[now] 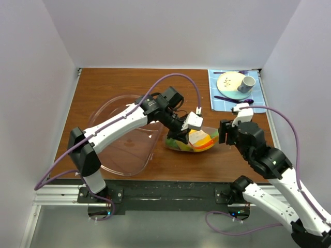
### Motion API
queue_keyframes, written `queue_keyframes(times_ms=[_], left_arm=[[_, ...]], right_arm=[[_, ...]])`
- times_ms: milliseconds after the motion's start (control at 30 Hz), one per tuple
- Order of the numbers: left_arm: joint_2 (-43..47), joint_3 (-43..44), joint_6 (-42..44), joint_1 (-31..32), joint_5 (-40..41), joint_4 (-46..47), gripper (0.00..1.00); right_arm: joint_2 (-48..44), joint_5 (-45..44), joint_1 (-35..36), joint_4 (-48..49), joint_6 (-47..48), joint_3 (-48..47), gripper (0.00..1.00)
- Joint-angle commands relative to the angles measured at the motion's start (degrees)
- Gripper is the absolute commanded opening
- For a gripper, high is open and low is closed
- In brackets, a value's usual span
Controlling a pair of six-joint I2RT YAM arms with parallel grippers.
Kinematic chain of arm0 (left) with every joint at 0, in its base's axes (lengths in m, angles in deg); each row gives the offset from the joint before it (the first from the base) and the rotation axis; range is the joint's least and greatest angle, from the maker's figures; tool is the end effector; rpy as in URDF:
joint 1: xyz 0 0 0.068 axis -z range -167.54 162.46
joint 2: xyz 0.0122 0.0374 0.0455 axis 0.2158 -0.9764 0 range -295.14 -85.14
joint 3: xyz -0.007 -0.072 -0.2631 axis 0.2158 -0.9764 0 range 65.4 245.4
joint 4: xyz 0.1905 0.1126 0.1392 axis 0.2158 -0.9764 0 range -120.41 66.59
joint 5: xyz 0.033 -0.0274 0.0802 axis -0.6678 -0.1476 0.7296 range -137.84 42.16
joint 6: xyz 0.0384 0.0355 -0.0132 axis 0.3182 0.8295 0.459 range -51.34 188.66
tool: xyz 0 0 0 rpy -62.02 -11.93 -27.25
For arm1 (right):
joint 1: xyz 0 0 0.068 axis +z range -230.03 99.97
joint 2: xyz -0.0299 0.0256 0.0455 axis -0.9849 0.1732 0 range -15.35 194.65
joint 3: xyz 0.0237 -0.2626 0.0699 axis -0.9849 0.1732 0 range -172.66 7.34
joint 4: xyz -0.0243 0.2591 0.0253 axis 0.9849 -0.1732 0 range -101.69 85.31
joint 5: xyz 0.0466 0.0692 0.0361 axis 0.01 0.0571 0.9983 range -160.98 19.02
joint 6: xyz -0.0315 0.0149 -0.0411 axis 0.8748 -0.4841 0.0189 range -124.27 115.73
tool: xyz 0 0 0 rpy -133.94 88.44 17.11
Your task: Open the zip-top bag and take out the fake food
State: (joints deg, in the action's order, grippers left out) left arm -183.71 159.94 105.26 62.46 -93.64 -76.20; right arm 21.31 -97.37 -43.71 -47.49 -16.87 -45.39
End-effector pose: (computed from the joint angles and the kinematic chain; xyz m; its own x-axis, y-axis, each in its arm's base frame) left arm 0.2132 -0.2937 0.3345 0.0368 0.6027 -0.7971 0.9520 -0.2638 -0.1555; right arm 0.1074 0.0593 0.3490 -0.3997 -0.0512 -0.9152 -0.1266 0.9920 -0.0002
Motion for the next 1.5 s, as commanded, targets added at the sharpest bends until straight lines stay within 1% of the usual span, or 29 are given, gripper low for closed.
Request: queue_keyframes(times_ms=[0,200,300,333,367,433,700,867,1033,1200,1400,1467], left_arm=[[2.9,-1.2,-0.9,0.1,-1.5,1.8,0.0],[4.1,-2.4,-1.5,-1.0,-0.7,3.4,0.0],[4.5,-2.8,-2.6,-2.4,-0.8,5.1,0.0],[4.8,-2.7,-2.8,-2.8,-0.6,5.5,0.0],[5.0,-2.7,-3.8,-3.3,0.3,6.2,0.0],[5.3,-2.7,-4.3,-3.8,0.3,7.5,0.0],[6.2,-4.0,-5.8,-4.1,1.9,9.4,0.0],[6.1,-3.8,-6.5,-4.1,2.0,9.6,0.0],[6.3,-3.8,-6.6,-4.2,2.6,9.6,0.0],[6.2,-3.8,-7.2,-4.3,1.9,9.6,0.0],[6.1,-3.7,-7.3,-4.2,3.0,9.6,0.0],[5.9,-3.8,-7.4,-4.3,3.0,9.9,0.0]], right_arm=[[3.4,-0.9,0.0,1.3,4.5,0.2,0.69],[4.6,-1.8,0.0,0.0,4.3,-0.7,0.7],[4.8,-4.4,0.1,-2.7,3.6,-1.1,0.7],[6.0,-5.8,0.0,-4.1,1.5,-2.1,0.69],[6.1,-5.3,0.0,-6.0,0.2,-2.6,0.69],[6.1,-3.3,0.0,-5.6,0.4,-2.8,0.68],[7.9,-1.3,-0.1,-5.3,2.2,-3.0,0.69],[10.8,0.3,0.0,-4.8,2.5,-2.6,0.69],[11.1,2.4,0.0,-4.3,3.0,-2.3,0.69],[12.6,2.3,0.0,-3.6,3.2,-1.9,0.69],[10.2,2.8,0.0,-3.8,3.2,-3.5,0.69],[7.7,5.0,0.0,-2.6,3.0,-3.8,0.69]])
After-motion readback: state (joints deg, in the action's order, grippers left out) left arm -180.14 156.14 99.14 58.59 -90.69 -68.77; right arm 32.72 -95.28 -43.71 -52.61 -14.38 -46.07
